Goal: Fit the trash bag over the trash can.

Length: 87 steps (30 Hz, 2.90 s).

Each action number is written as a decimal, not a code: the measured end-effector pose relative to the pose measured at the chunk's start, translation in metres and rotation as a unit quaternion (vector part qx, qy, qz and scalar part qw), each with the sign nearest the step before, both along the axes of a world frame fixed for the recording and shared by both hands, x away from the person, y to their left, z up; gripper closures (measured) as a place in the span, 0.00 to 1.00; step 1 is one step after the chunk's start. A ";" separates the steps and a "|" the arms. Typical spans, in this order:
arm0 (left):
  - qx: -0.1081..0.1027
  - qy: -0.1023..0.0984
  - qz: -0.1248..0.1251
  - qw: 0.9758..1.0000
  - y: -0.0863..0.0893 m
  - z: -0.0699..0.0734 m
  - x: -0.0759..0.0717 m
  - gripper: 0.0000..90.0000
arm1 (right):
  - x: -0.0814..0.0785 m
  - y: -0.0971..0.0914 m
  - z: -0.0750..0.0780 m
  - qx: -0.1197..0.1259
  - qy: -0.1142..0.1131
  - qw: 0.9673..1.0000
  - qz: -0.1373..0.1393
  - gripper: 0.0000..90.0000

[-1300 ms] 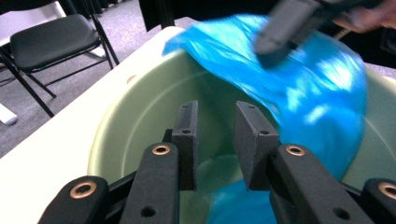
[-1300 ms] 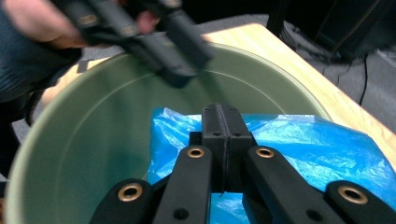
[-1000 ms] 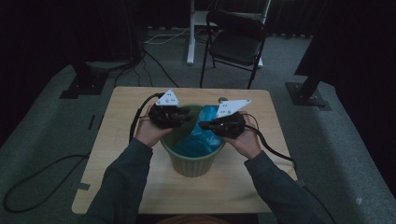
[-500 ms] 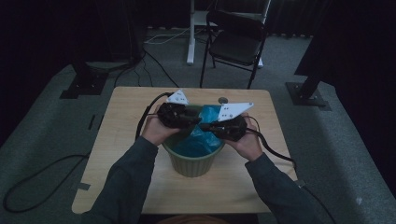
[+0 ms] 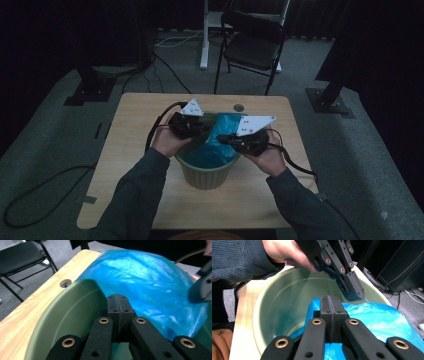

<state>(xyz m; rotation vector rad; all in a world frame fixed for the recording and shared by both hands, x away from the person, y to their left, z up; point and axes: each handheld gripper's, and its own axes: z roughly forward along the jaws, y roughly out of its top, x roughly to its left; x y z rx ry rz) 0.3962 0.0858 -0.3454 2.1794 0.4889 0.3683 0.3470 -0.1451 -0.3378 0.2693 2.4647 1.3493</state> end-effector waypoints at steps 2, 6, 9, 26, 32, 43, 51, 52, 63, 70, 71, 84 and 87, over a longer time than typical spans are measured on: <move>-0.001 0.000 0.007 1.000 0.004 0.000 0.000 1.00 | -0.002 -0.005 -0.002 0.000 0.000 1.000 -0.005 1.00; -0.014 0.006 0.007 1.000 0.003 0.003 0.002 1.00 | -0.001 -0.008 -0.004 0.005 0.002 1.000 -0.008 1.00; -0.004 0.004 0.011 1.000 -0.003 0.004 0.003 0.87 | -0.002 -0.008 -0.004 0.007 0.002 1.000 -0.006 1.00; 0.004 -0.001 0.020 1.000 -0.003 0.004 0.005 0.78 | 0.073 -0.039 -0.017 0.033 0.093 0.977 -0.191 0.66; 0.004 -0.003 0.022 1.000 -0.002 0.005 0.005 0.77 | 0.095 -0.038 -0.025 0.057 0.168 0.969 -0.170 0.86; -0.016 -0.001 0.020 1.000 -0.002 0.009 0.007 0.77 | 0.061 -0.040 -0.013 0.060 0.081 0.990 -0.099 0.99; -0.032 0.002 -0.006 0.999 -0.013 0.019 0.005 0.77 | 0.045 -0.034 -0.008 0.052 0.036 0.996 -0.058 0.99; -0.032 0.004 -0.009 0.999 -0.014 0.019 0.006 0.80 | 0.045 -0.033 -0.007 0.055 0.034 0.997 -0.052 0.99; -0.016 -0.017 -0.018 1.000 -0.013 0.019 -0.002 1.00 | 0.035 -0.033 -0.007 0.054 0.021 0.998 -0.038 0.99; -0.014 -0.019 0.012 1.000 0.004 0.016 -0.001 1.00 | 0.021 -0.040 -0.008 0.059 0.006 0.998 -0.036 1.00; -0.013 -0.018 0.019 1.000 0.008 0.015 0.000 1.00 | 0.018 -0.042 -0.008 0.059 0.004 0.998 -0.036 1.00; -0.029 0.007 0.095 0.995 0.054 0.002 0.015 1.00 | -0.007 -0.051 -0.016 0.051 -0.004 0.998 -0.030 1.00; -0.029 0.010 0.114 0.993 0.062 0.000 0.016 1.00 | -0.012 -0.054 -0.019 0.049 -0.004 0.998 -0.028 1.00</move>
